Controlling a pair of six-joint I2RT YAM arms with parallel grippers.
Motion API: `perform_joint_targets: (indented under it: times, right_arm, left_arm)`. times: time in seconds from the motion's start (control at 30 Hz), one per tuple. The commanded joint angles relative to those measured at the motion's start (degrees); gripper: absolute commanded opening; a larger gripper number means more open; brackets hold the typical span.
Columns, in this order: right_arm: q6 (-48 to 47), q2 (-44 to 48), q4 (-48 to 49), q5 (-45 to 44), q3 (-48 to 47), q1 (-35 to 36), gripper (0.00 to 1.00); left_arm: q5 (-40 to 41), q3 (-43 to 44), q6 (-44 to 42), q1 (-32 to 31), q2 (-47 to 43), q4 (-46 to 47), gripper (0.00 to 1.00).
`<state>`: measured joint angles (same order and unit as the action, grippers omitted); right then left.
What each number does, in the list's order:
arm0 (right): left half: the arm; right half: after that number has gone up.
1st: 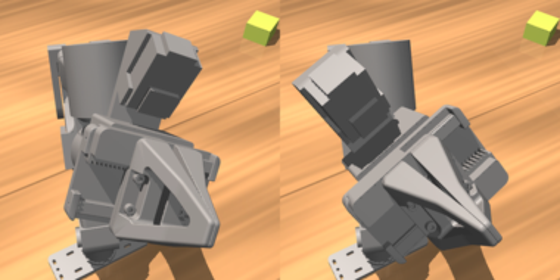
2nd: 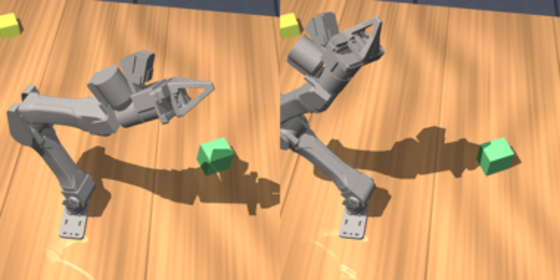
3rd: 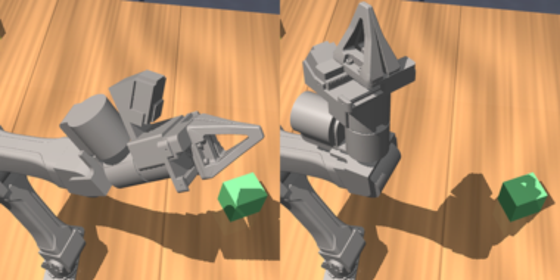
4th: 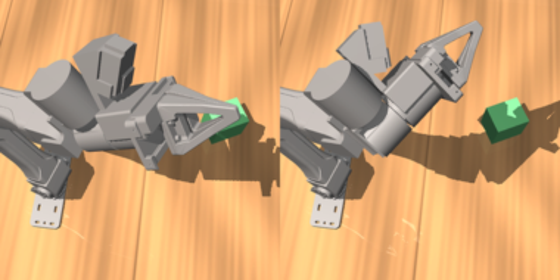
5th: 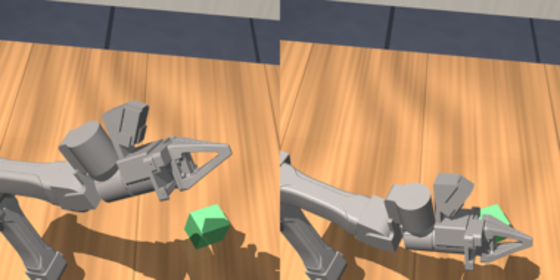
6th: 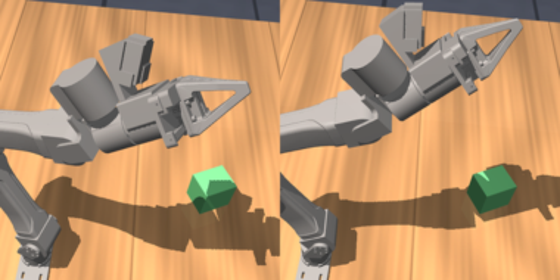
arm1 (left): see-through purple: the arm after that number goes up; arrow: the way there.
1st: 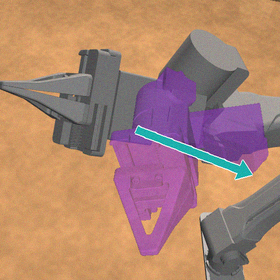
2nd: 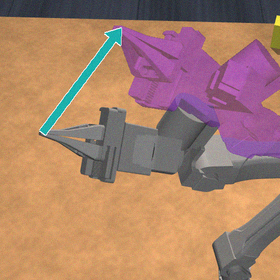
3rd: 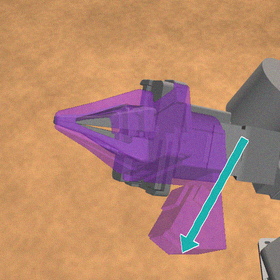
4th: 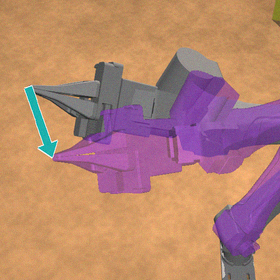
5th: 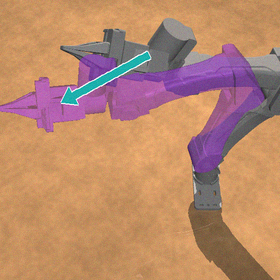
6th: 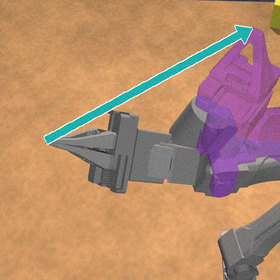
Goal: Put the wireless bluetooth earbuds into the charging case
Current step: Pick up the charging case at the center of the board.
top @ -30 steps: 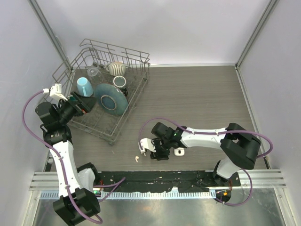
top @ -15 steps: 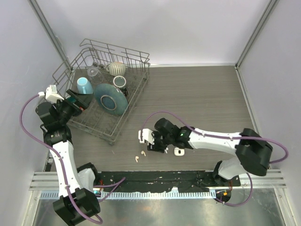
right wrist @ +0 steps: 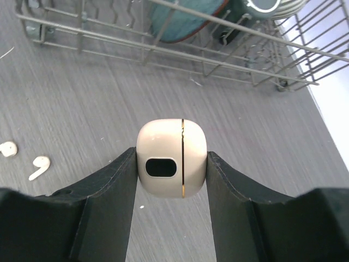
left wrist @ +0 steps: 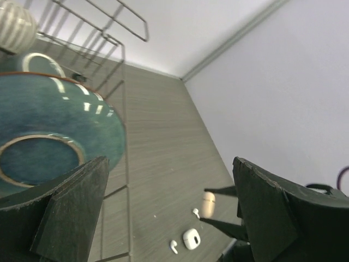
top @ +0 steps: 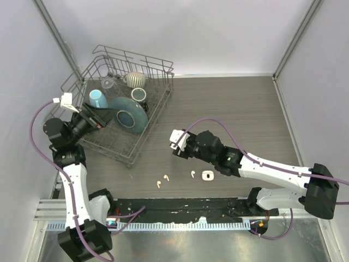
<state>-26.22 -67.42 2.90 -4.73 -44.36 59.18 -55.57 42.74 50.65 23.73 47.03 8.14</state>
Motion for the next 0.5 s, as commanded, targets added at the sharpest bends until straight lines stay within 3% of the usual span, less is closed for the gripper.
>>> perform_joint_targets:
  times: [0.0, 0.07, 0.2, 0.47]
  right_arm:
    - [1.3, 2.8, 7.6, -5.2, -2.8, 0.5, 0.01]
    - [1.6, 4.0, 7.7, -4.7, -3.8, 0.5, 0.01]
    - [1.8, 6.4, 4.9, 0.8, -6.0, 0.5, 0.01]
    - [0.6, 9.2, 1.7, 8.2, -8.0, 0.4, 0.01]
  left_arm:
    - [-1.0, 4.0, -2.3, -7.4, 0.0, 0.9, 1.0]
    - [4.2, 6.5, -9.9, -12.1, 0.5, -6.4, 1.0]
    - [10.9, 9.3, -15.5, -26.2, 2.9, -10.8, 1.0]
    - [13.2, 12.6, -20.5, -38.0, 10.3, -13.4, 0.99]
